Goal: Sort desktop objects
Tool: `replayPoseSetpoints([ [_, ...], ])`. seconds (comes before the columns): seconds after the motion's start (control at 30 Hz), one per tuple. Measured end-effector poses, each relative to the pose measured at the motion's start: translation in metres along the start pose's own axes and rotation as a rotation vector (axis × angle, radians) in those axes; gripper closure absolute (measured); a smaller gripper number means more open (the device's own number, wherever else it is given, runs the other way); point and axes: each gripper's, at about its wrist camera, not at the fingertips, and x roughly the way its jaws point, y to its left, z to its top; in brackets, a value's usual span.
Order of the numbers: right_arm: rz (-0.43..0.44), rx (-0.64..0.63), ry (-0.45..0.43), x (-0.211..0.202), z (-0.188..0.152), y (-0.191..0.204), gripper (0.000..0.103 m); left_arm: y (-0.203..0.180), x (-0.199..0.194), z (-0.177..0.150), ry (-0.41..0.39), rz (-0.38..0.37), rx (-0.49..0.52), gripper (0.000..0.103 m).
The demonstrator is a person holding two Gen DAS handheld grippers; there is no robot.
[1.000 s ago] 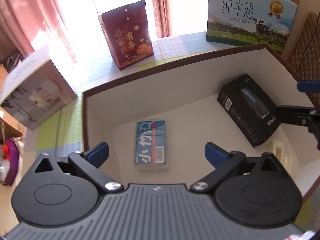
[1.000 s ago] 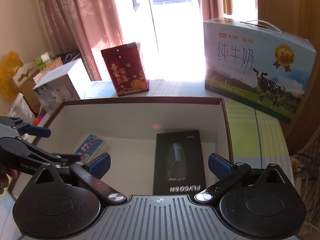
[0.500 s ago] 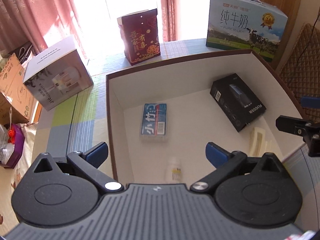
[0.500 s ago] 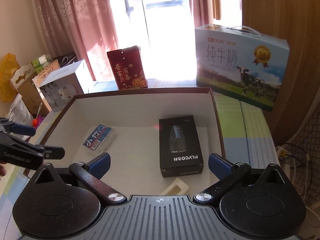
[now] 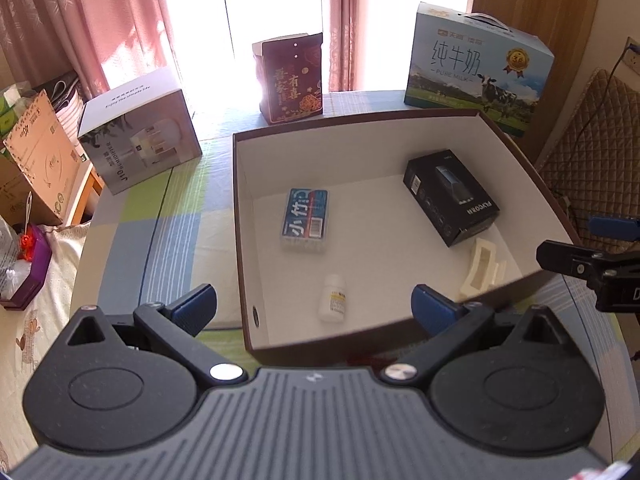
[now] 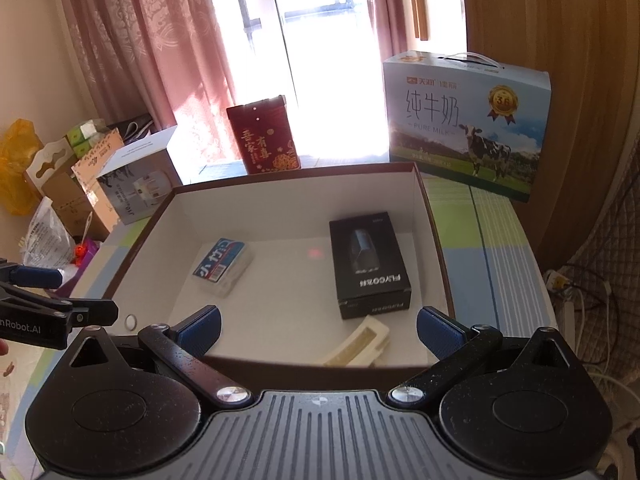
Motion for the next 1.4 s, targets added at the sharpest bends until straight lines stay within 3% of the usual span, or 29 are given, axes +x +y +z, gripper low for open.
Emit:
replayPoseSetpoints([
  [0.33,0.009,-0.008,0.016,-0.03,-0.03,0.011,0.002,0.001,-0.025,-0.039,0.0,-0.023,0.024,0.001],
  [0.8,-0.031,0.011,0.126,-0.041,-0.103,0.011,0.002,-0.003,-0.032,-0.111,0.058,-0.097,0.072,0.001],
  [1.4,-0.046,0.029,0.246,-0.026,-0.15,0.019,0.002,-0.029,-0.012,-0.152,0.124,-0.2,0.165,0.01],
])
